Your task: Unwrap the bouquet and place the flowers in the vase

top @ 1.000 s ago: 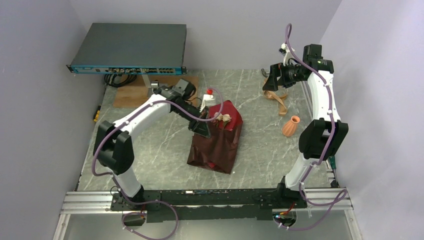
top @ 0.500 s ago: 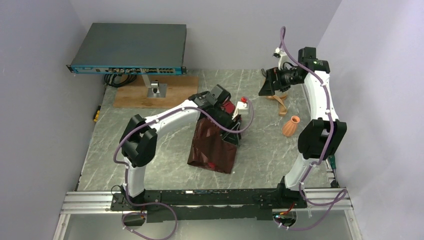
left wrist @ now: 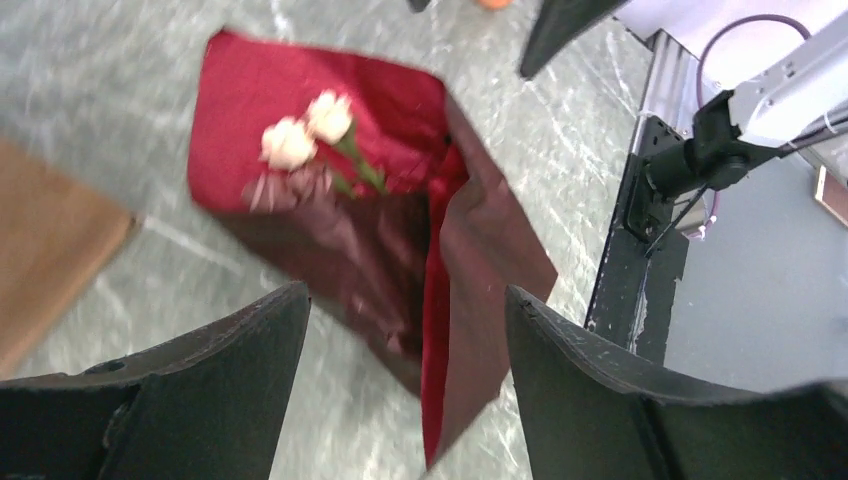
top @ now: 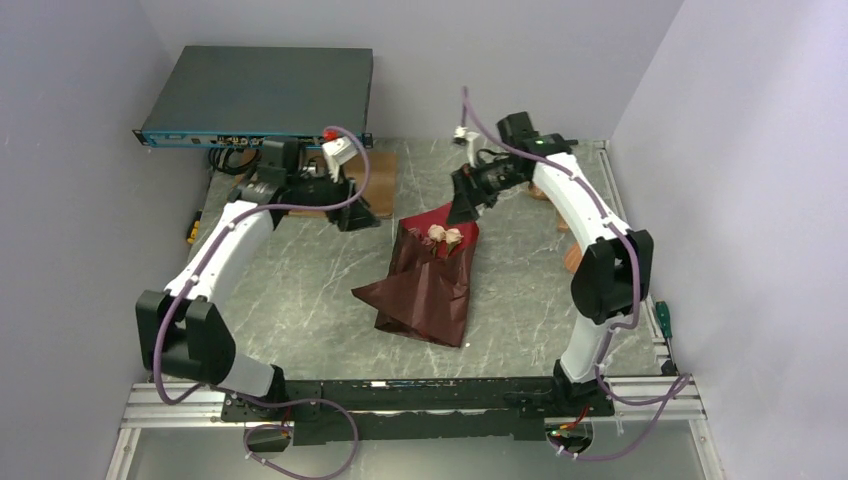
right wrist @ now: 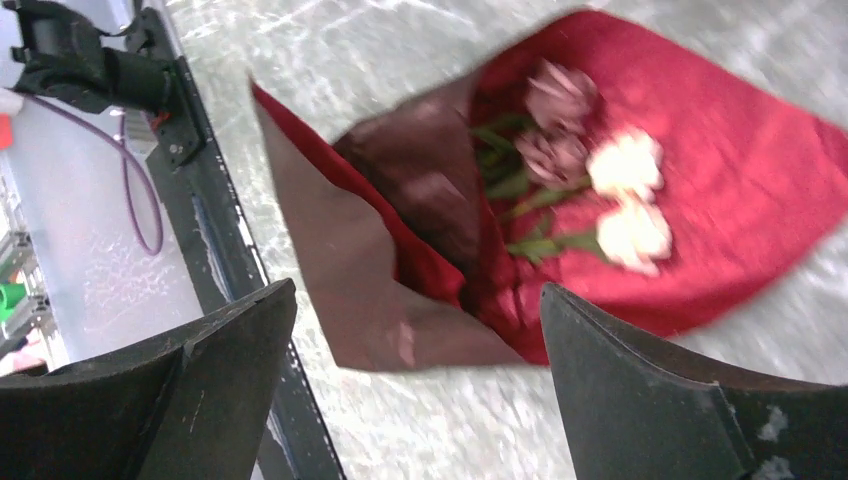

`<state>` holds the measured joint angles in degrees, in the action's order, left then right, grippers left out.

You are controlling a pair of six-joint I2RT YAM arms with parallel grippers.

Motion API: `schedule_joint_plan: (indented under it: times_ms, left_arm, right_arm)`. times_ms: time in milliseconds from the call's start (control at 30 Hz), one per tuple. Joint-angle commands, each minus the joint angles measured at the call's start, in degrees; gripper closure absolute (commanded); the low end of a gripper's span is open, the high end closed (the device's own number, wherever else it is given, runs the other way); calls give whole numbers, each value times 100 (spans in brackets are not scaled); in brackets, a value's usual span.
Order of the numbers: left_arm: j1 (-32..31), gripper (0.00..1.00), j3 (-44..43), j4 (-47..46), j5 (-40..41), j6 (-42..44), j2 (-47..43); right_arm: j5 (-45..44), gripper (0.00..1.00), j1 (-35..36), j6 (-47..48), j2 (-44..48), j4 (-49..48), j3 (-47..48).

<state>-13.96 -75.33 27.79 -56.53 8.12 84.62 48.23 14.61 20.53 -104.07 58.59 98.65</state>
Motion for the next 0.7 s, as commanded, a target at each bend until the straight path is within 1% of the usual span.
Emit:
schedule_joint_plan:
  times_ms: [0, 67, 133, 167, 200, 233, 400, 433, 500, 533, 567, 600, 667]
  left_arm:
    - [587, 23, 592, 943, 69, 628, -343]
    - [604, 22, 790, 1662, 148, 1387, -333]
    - [605, 20, 1128, 1964, 138, 1739, -277]
    - [598, 17, 1255, 2152, 61, 1866, -202]
    - [563, 6, 1328, 2307, -5, 2004, -55]
    - [518, 1, 1375, 2408, -56, 2065, 68]
    - [70, 1, 1390, 2546, -63, 2370, 575]
    - [-54, 2, 1320, 2767, -80, 2568, 730]
    - [-294, 11, 1109, 3254, -178, 3039, 1010]
    - [-434, 19, 990, 3496, -219, 3252, 1120]
    - [-573, 30, 852, 3710, -274, 3501, 1194]
    - [-713, 38, 796, 3834, -298, 3650, 1241]
    - [-960, 54, 624, 3886, -313, 3725, 1273]
  right_arm:
    - [163, 6, 600, -109, -402, -327, 662]
    - [173, 7, 729, -125, -587, -258, 833]
    - [211, 8, 759, -197, -705, -218, 958]
    - [207, 9, 759, -210, -751, -168, 1045]
    - [184, 9, 754, -143, -798, -43, 1175]
    - [142, 9, 754, -104, -825, 27, 1244]
    - [-91, 9, 666, -22, -662, 163, 1201]
    - [-101, 9, 600, -31, -622, 195, 1185]
    - [-112, 9, 462, -32, -570, 297, 1201]
    - [-112, 9, 367, -45, -552, 347, 1215]
    - [-105, 9, 255, -61, -533, 374, 1230]
    - [-111, 9, 146, -85, -509, 401, 1239]
    - [-132, 8, -78, -102, -456, 444, 1261]
